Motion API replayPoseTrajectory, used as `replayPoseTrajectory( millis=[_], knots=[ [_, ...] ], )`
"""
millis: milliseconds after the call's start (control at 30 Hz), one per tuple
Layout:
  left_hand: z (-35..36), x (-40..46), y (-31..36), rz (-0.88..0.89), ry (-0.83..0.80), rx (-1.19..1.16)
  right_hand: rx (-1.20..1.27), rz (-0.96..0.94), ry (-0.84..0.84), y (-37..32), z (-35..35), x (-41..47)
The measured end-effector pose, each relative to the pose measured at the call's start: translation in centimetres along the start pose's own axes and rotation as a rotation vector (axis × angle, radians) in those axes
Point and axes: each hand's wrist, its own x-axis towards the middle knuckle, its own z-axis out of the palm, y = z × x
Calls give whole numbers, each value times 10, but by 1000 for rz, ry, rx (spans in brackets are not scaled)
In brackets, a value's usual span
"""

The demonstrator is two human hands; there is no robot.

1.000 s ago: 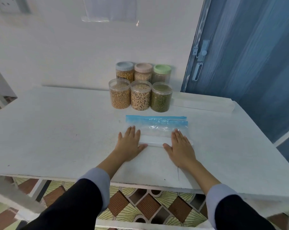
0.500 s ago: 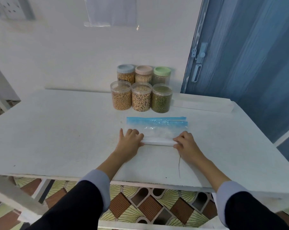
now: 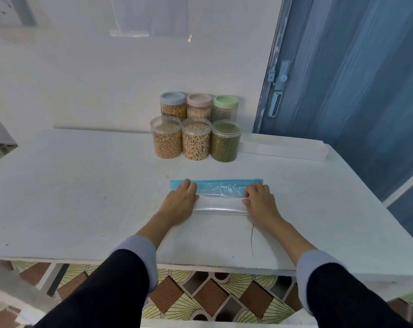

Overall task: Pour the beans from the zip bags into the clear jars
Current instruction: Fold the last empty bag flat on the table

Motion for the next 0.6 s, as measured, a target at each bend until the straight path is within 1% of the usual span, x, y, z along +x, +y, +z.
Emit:
replayPoseTrajectory(
  millis=[100, 133, 267, 333, 367, 433, 500, 533, 600],
  knots=[
    [2, 5, -7, 45, 103, 96, 34, -80, 103, 2, 5, -2],
    [3, 4, -8, 42, 111, 114, 43, -113, 126, 4, 6, -2],
    [11, -1, 4, -18, 130, 63, 89, -173, 170, 9, 6, -7],
    [17, -3, 9, 33, 154, 70, 169, -177, 176, 13, 6, -15],
    [18, -3, 9, 59, 177, 56, 186, -192, 152, 16, 4, -19],
    [21, -3, 4, 103, 216, -93, 151, -235, 124, 22, 5, -25],
    [21, -7, -7, 117, 217, -277, 151, -231, 123, 25, 7, -25],
    [21, -11, -12, 138, 198, -306, 176, -212, 134, 26, 8, -24],
    [21, -18, -21, 213, 162, -273, 216, -178, 147, 23, 7, -21]
  ],
)
